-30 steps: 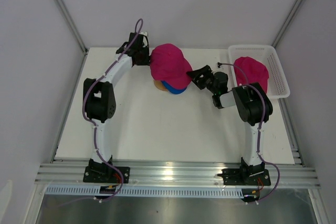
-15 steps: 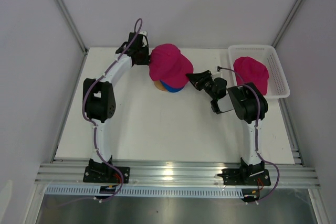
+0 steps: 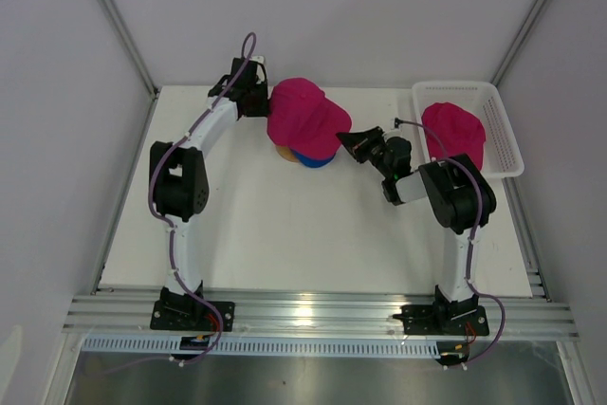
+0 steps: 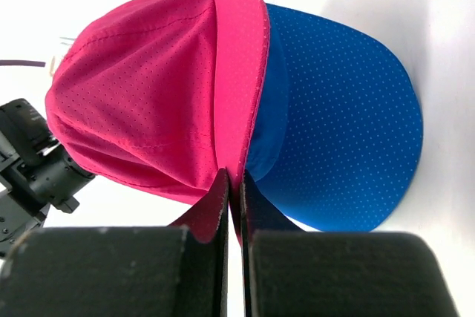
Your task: Stack the hats
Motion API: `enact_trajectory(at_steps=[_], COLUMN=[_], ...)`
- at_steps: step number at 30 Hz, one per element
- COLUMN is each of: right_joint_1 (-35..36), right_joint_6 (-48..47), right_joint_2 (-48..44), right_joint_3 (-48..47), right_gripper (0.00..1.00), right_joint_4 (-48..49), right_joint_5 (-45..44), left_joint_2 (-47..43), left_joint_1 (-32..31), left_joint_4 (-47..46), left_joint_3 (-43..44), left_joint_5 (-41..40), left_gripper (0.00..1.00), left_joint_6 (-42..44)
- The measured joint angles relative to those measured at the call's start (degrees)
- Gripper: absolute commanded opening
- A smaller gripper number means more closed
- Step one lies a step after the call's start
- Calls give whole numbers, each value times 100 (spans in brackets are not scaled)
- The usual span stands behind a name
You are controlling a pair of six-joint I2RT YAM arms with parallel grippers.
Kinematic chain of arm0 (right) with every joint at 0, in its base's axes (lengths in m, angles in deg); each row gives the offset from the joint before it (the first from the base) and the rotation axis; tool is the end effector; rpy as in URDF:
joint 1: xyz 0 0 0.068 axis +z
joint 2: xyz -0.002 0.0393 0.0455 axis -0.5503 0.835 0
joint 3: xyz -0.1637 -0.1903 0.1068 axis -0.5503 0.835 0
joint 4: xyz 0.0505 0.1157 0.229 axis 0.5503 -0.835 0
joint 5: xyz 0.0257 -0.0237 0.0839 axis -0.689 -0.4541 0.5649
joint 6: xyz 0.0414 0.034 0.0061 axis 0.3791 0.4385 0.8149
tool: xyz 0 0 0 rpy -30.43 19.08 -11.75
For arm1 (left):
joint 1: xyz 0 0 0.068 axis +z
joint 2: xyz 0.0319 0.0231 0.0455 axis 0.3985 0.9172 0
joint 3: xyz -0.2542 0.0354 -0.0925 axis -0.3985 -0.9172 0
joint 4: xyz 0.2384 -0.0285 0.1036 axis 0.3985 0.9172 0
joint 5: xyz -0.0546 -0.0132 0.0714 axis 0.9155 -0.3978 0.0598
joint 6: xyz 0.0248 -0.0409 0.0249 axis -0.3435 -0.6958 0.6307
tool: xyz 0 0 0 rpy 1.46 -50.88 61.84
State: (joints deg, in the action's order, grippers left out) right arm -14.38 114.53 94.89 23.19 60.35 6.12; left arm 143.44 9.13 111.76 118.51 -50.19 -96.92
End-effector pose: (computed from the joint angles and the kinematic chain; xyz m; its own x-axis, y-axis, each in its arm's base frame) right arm 0.3822 0.1415 0.1397 -0.5446 0.7822 -0.3026 -0.1420 0.2696 0.9524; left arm 0.4801 -0.1232 0.2570 -0.7036 -0.0439 -0.7092 0.1054 0.9806 -0.1652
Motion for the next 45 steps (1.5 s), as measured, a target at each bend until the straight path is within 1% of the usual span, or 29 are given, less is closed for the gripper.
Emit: enact_trajectory(at_steps=[4,5,7,8,13,16,17,19,21,23,25,27,28,30,31,33,34,35,36,37,38,40,42,45], right_joint_1=[79,90,111,120,164,245,280,358,411,437,466,470,463,422,393,271,186,85,-26,-146,-273,-579,-914,-1602], right_joint_6=[-26,-26,-52,-90,-466,-890,-1082,-1401,-1644,-1816,-2061,-2288,-2413,-2664,-2833,-3049,-3198,-3344,-3526,-3698,-3862,-4153,-4365,-4627], right_joint_2=[-129,-129,-129,-129,-133,-142,-133,-103,-98,-140,-238,-369,-457,-660,-815,-1080,-1259,-1429,-1587,-1733,-1882,-2190,-2474,-2870], right_joint_3=[79,79,79,74,-107,-487,-645,-855,-872,-940,-1008,-1029,-1029,-1029,-1029,-1073,-1169,-1338,-1585,-1880,-2186,-2771,-3156,-3445], right_gripper=[0,6,12,18,25,39,46,52,60,65,66,67,67,68,68,70,72,73,74,74,75,76,78,79], right_joint_4=[-372,-444,-584,-662,-1353,-2085,-2452,-3112,-3580,-3764,-4044,-4352,-4527,-4979,-5257,-5672,-5952,-6214,-6526,-6771,-6959,-7281,-7438,-7661], right_joint_5=[-129,-142,-179,-197,-317,-487,-577,-728,-841,-931,-1099,-1261,-1349,-1473,-1499,-1488,-1484,-1478,-1447,-1416,-1364,-1274,-1228,-1353], left_joint_2=[0,0,2,7,42,136,157,170,181,186,186,186,186,186,186,186,184,179,168,144,103,-24,-249,-691], left_joint_1=[7,9,13,13,20,17,17,17,17,17,17,17,17,17,17,17,20,26,31,48,87,160,258,442], left_joint_4=[68,87,125,146,208,236,240,260,269,284,299,315,328,358,372,409,431,452,485,522,566,623,645,645], left_joint_3=[133,188,299,361,662,896,929,938,938,938,940,942,942,942,944,944,946,946,946,946,946,946,946,953], left_joint_5=[-15,-52,-107,-138,-186,-184,-184,-181,-181,-181,-181,-181,-181,-181,-184,-184,-184,-181,-184,-190,-190,-118,52,282], left_gripper=[2,2,2,3,3,4,4,5,6,8,9,16,21,27,34,42,58,69,79,83,88,92,100,100], left_joint_6=[9,13,48,66,157,205,212,214,216,223,243,262,262,291,308,345,365,411,415,413,387,352,310,227])
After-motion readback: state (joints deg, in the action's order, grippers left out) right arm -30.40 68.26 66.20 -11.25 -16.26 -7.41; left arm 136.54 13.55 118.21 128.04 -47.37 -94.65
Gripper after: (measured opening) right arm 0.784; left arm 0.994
